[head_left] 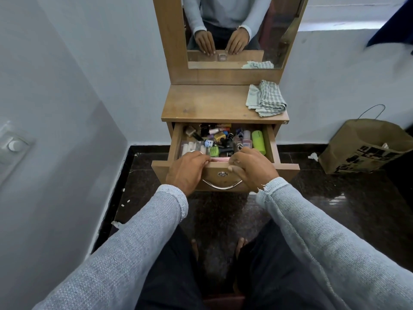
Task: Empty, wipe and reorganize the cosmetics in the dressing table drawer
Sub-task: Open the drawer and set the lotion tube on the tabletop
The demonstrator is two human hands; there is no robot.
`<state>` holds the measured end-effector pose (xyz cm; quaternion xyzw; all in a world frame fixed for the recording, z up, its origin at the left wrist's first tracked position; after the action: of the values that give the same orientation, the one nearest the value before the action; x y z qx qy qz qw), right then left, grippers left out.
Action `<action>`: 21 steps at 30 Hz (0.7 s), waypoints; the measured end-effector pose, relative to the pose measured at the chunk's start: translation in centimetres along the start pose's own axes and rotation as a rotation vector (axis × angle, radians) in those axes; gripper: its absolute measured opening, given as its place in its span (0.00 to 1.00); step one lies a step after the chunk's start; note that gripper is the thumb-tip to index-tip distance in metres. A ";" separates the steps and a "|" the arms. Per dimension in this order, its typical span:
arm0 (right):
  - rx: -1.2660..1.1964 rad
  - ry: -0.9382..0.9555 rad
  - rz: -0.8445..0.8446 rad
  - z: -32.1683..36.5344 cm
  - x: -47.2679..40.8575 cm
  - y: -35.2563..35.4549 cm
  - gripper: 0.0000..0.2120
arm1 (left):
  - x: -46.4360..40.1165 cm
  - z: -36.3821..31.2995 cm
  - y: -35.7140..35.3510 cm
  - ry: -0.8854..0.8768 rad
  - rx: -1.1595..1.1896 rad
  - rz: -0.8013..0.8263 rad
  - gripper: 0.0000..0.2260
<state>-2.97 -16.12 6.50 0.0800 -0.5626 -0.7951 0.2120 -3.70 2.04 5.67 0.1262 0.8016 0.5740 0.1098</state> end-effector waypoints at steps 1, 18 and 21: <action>-0.006 0.000 0.013 0.1 0.2 0.0 0.10 | 0.2 0.0 0.1 -0.007 0.005 0.007 0.11; -0.117 0.011 0.266 1.2 1.9 0.3 0.06 | 3.2 -0.6 1.0 -0.025 0.064 -0.037 0.10; -0.222 0.021 0.322 0.9 1.9 0.6 0.05 | 3.0 -0.7 1.2 -0.021 0.074 -0.044 0.10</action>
<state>-4.88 -16.31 7.62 -0.0264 -0.4745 -0.8073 0.3499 -6.65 2.81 6.97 0.1186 0.8236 0.5400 0.1264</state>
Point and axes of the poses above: each hand's wrist, its own x-axis away from the middle knuckle, its own y-axis out of the back of the hand, z = x × y, the point moved 4 cm from there along -x, towards the middle knuckle, and after that the axes turned 10 degrees about z, right-handed, at the moved point
